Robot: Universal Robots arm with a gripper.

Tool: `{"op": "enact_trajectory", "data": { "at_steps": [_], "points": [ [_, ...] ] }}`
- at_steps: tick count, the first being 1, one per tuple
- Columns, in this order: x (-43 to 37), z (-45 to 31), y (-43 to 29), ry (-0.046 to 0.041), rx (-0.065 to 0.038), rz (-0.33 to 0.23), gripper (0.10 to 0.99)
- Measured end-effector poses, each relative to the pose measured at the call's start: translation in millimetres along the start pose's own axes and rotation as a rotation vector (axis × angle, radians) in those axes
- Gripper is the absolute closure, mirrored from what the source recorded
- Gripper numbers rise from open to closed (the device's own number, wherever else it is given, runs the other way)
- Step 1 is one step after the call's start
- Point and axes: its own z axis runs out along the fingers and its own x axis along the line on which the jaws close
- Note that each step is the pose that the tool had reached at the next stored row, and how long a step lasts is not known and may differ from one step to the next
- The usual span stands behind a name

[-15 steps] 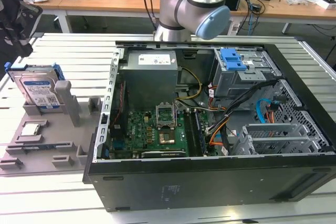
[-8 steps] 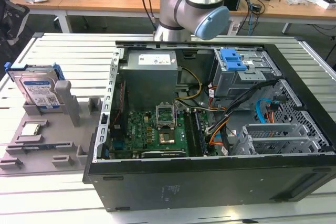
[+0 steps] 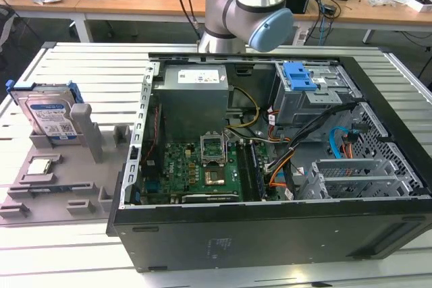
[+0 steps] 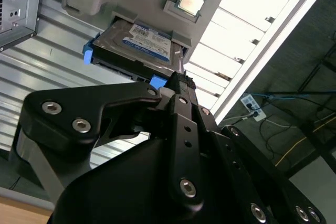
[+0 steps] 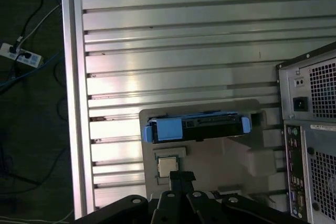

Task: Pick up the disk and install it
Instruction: 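Reach for the disk, then pick up the disk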

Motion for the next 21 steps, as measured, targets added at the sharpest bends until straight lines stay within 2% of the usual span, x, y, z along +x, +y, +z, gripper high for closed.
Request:
{"op": "enact_trajectory", "data": {
  "at_steps": [16, 21],
  "points": [
    [1.2, 0.0, -0.1, -0.0001, 0.000, 0.000, 0.980],
    [1.2, 0.0, -0.1, 0.0018, -0.001, -0.041, 0.980]
  ]
}}
